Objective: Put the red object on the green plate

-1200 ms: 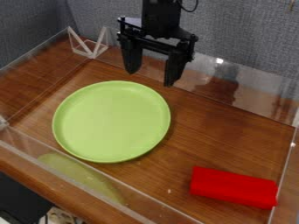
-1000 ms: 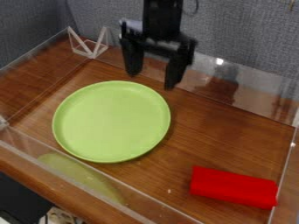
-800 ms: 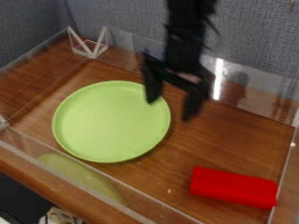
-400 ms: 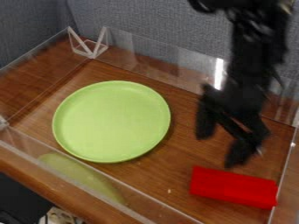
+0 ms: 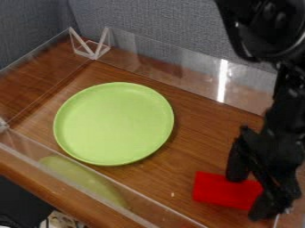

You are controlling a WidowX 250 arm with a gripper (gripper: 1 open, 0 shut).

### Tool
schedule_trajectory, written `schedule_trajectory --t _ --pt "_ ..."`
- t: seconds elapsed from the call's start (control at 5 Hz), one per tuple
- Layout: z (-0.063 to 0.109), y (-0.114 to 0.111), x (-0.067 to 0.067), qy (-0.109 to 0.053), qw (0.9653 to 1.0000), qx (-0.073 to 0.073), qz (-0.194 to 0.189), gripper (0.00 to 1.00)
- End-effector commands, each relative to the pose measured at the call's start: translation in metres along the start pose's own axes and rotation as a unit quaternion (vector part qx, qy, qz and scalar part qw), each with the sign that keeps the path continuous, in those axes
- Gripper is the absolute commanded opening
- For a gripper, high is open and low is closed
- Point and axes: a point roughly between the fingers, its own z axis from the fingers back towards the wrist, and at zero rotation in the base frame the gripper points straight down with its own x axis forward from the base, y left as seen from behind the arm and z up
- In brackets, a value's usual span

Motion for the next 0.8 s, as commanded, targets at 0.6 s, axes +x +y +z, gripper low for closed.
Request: schedule_trajectory --t 0.6 --pt "-0.020 0.022 -0.020 0.004 0.9985 0.000 -0.055 1.00"
